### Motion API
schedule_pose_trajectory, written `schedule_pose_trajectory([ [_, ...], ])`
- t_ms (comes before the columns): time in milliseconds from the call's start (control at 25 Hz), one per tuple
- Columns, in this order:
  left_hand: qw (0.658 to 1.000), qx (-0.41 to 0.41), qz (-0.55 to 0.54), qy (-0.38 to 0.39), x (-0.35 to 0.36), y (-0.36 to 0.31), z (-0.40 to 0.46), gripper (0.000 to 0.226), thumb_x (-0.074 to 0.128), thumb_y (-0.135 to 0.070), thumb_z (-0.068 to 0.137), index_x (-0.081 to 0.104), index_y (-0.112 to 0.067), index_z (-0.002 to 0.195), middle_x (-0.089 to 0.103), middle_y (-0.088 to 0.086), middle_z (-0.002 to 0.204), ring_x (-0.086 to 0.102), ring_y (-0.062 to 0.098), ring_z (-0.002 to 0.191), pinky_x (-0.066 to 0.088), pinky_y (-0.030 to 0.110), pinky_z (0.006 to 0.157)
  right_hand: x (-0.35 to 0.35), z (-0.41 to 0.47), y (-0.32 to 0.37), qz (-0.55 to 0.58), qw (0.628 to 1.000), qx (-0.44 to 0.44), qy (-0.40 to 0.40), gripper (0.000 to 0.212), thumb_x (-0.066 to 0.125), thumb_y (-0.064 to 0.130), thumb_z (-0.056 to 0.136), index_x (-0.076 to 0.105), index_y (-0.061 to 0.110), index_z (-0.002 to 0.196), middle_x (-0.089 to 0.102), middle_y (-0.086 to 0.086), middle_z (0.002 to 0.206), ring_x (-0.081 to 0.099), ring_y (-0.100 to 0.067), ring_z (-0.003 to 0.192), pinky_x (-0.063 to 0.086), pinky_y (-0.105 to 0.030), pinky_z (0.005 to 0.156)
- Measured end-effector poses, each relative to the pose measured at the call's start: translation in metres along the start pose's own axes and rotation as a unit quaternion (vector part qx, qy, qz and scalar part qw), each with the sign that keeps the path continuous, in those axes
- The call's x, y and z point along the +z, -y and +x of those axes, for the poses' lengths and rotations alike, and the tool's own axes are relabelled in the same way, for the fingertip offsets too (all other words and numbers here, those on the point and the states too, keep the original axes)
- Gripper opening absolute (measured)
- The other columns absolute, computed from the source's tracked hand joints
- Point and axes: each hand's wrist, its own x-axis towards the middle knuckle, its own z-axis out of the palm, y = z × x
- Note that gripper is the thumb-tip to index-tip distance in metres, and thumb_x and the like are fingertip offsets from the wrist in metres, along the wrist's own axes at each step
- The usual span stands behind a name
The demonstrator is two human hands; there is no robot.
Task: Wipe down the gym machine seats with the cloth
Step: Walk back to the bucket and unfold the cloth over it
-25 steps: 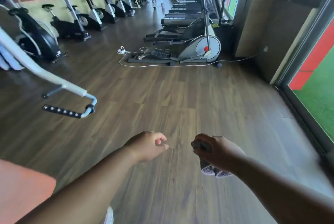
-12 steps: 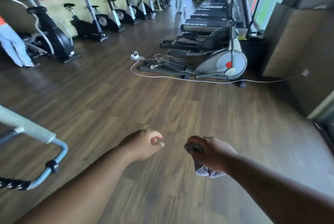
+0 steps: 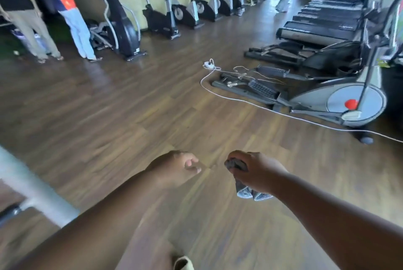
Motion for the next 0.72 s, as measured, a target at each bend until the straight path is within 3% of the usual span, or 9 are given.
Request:
schedule_pose_trajectory([
  [320,1.000,-0.029,-0.005,0.004,-0.114,0.084,0.141,0.040,0.057,-0.061,0.088,0.060,-0.041,0.122,0.060,-0.019,0.114,0.061,0.005,0.102,0.049,0.027,0.088,-0.015,0.212,0.052,0.034,0.999,-0.020,0.022,0.030,0.052,0.052,0.087,0.048,0.052,0.117,0.065,0.015,0.106,0.063,-0.016,0.089,0.055,-0.032,0.074],
  [520,0.998,-0.066,-0.014,-0.002,-0.170,0.141,0.227,0.046,0.055,-0.065,0.084,0.060,-0.042,0.123,0.061,-0.020,0.114,0.061,0.002,0.100,0.050,0.030,0.091,-0.022,0.357,0.074,0.019,0.996,-0.082,0.042,0.032,0.051,0.054,0.085,0.047,0.053,0.117,0.064,0.017,0.106,0.062,-0.016,0.090,0.052,-0.030,0.073],
  [720,0.987,-0.140,-0.035,-0.071,-0.242,0.200,0.325,0.038,0.058,-0.057,0.090,0.060,-0.041,0.124,0.062,-0.019,0.118,0.059,0.004,0.103,0.045,0.027,0.093,-0.034,0.538,0.108,-0.005,0.981,-0.182,0.061,0.033,0.051,0.053,0.084,0.045,0.049,0.116,0.066,0.015,0.103,0.064,-0.016,0.092,0.052,-0.032,0.076],
])
